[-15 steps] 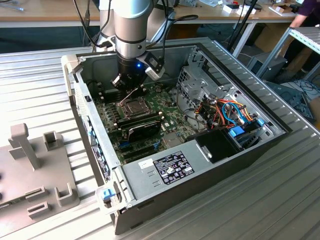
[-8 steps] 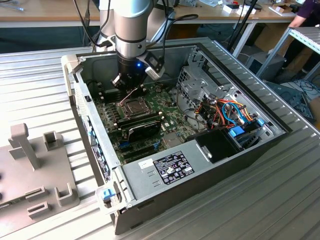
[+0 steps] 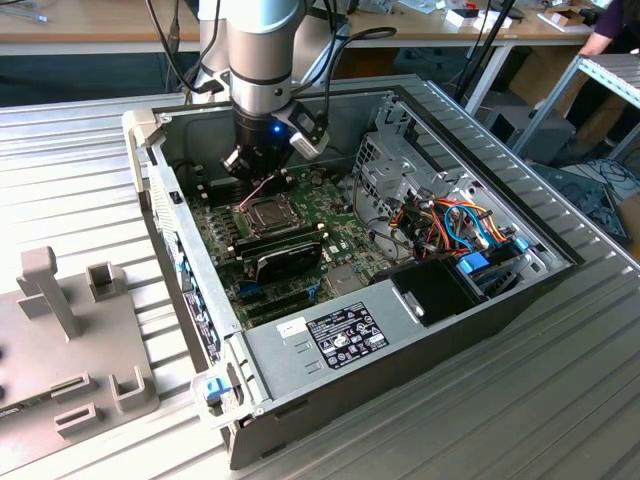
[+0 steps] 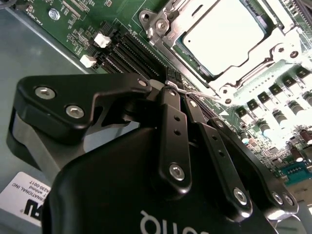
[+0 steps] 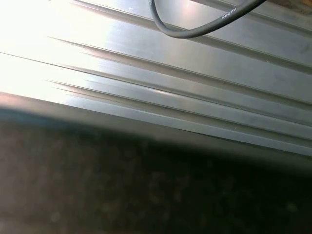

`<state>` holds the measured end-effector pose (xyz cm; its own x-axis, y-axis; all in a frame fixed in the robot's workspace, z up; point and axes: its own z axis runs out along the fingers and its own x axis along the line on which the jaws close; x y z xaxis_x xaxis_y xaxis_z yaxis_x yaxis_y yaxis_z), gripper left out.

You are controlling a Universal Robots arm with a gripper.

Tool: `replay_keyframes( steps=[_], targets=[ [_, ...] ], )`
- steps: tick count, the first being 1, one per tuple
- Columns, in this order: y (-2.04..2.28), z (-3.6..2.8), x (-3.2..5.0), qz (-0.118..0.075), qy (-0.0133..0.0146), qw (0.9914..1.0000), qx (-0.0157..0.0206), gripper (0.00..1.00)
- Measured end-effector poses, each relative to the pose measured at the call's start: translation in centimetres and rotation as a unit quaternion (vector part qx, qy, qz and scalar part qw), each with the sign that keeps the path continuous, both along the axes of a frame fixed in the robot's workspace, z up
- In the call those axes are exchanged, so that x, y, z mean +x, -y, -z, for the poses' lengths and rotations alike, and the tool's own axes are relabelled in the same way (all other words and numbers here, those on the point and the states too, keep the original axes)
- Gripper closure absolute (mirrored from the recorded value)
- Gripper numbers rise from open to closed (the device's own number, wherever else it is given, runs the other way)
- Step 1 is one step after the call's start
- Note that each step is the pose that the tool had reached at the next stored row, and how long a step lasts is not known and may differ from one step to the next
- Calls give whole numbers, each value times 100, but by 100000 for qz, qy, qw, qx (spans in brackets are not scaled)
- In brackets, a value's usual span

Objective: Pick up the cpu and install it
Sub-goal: 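Install the first cpu locking lever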

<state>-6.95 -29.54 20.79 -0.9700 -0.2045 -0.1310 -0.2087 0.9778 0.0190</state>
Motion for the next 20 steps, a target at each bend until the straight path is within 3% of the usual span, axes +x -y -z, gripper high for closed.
replay_keyframes(
  steps=[5,9,17,20],
  targets=[
    [0,-134,1,-4,196,100000,-5,89],
    [0,-150,-16,0,314,100000,-7,89],
    [-1,-149,-345,1,896,99996,20,89],
    [-1,-150,-389,-6,1219,99993,23,89]
  ],
)
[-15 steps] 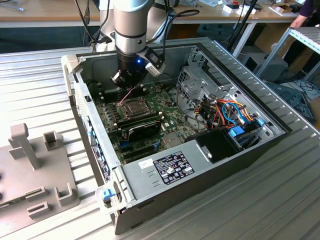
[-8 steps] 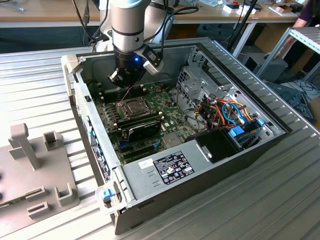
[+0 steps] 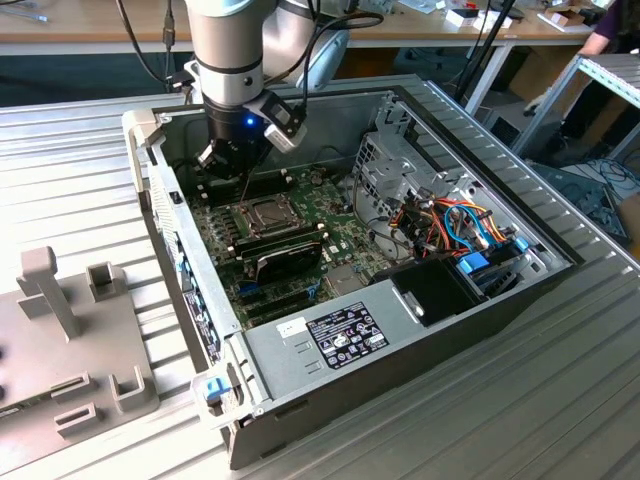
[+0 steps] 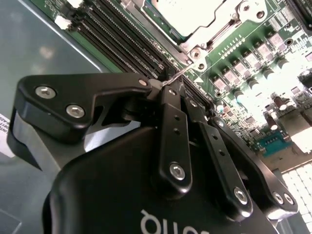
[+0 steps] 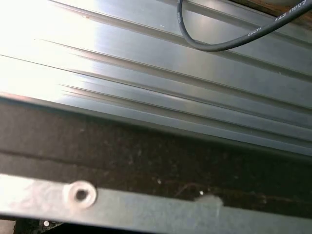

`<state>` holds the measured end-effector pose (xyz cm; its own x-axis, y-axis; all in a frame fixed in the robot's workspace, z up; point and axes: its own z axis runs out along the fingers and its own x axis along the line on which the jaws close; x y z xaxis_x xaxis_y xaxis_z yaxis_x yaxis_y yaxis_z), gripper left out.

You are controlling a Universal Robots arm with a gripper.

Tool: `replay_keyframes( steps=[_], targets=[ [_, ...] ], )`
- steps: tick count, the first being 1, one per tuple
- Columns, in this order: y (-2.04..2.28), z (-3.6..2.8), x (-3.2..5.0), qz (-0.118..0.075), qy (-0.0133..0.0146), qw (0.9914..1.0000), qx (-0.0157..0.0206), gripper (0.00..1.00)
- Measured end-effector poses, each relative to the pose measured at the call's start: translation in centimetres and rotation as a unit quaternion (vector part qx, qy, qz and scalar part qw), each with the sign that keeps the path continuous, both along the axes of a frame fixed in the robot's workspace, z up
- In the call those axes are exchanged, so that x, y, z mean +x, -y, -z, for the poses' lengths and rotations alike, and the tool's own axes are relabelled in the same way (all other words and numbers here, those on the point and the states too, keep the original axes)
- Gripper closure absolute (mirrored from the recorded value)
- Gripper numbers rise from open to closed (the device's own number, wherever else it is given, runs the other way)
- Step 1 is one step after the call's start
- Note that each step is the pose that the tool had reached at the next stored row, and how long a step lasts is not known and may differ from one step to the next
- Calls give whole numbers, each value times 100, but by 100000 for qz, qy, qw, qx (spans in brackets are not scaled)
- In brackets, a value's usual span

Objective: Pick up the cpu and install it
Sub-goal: 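Install the first cpu locking lever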

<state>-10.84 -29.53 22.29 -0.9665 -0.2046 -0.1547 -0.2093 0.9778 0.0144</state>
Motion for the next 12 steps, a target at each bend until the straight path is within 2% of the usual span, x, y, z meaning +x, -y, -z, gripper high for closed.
replay_keyframes(
  steps=[5,12],
  targets=[
    [0,-3,0,19,10,100000,-7,89],
    [-13,-203,2,37,11,100000,-7,89]
  ],
)
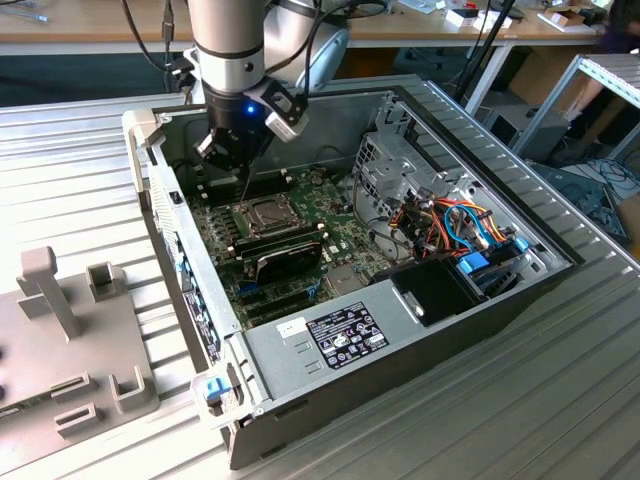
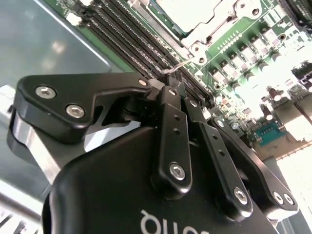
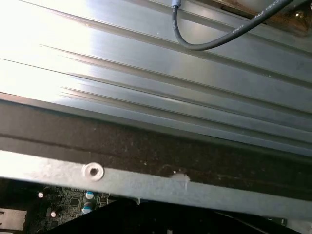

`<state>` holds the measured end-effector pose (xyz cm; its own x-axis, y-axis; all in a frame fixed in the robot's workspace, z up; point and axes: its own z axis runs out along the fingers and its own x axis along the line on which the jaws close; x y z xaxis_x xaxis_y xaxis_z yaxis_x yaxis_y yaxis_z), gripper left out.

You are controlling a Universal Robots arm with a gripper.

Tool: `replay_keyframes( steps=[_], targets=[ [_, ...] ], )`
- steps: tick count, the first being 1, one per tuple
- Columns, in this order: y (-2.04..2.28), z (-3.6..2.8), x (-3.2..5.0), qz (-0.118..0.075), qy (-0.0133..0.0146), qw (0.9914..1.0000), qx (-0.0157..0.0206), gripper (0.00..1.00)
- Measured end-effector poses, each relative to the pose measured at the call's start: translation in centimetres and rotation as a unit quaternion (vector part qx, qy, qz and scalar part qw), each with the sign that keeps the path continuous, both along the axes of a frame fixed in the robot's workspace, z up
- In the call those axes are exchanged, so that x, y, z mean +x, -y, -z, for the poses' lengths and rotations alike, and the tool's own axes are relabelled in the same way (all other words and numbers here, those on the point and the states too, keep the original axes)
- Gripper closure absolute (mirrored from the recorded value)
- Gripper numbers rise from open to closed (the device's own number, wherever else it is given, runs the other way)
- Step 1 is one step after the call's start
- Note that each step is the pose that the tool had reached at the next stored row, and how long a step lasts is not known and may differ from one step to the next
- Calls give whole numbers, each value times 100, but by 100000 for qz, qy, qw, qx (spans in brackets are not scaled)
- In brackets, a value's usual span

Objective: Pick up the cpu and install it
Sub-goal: 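Install the first cpu locking lever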

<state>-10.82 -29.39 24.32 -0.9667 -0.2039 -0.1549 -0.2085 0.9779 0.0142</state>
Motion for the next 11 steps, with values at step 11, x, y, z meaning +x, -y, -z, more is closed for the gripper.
replay_keyframes(
  steps=[11],
  targets=[
    [38,-134,15,65,43,100000,1,89]
  ],
)
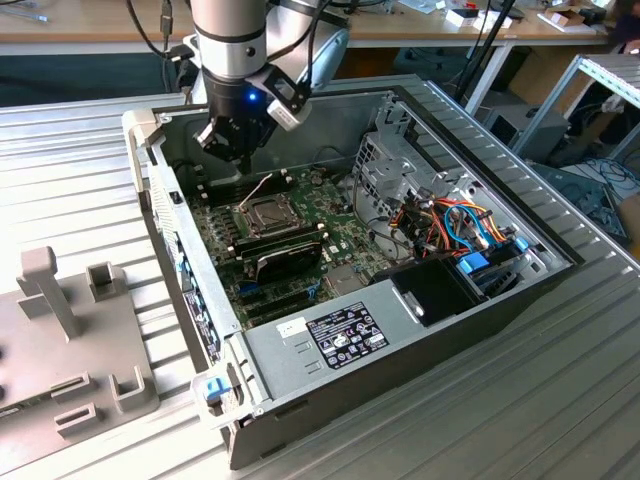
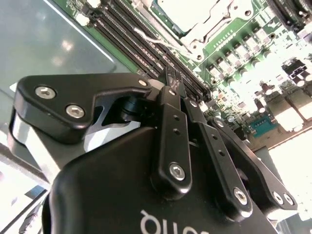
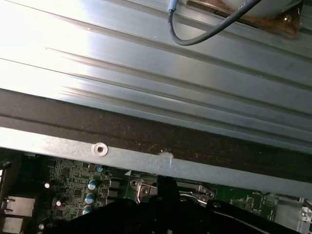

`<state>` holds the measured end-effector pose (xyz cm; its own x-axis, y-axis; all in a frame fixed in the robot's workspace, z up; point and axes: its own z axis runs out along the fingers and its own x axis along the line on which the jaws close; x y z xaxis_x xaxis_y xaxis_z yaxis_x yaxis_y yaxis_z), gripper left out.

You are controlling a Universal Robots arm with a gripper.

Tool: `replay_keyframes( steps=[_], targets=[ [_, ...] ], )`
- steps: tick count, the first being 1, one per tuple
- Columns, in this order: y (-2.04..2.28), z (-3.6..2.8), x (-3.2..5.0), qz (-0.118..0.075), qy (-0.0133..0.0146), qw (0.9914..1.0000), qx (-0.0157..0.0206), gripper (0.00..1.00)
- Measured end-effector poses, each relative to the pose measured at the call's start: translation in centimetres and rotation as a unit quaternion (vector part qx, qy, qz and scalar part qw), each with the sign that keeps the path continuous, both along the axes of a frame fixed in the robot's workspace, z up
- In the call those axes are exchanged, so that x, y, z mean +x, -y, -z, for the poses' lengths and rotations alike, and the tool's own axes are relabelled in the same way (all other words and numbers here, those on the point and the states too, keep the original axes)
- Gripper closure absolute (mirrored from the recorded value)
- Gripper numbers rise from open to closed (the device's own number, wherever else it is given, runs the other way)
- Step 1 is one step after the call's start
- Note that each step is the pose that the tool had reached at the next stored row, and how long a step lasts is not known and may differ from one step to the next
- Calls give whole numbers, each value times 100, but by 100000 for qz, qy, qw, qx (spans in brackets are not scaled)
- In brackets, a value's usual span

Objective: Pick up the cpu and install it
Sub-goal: 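Install the first cpu locking lever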

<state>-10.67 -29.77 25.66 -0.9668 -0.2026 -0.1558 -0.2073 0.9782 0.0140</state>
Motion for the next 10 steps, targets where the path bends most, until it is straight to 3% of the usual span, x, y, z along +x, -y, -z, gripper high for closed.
replay_keyframes(
  steps=[5,10],
  targets=[
    [61,42,77,150,-1,100000,2,89],
    [65,118,227,151,-2,100000,0,89]
  ],
)
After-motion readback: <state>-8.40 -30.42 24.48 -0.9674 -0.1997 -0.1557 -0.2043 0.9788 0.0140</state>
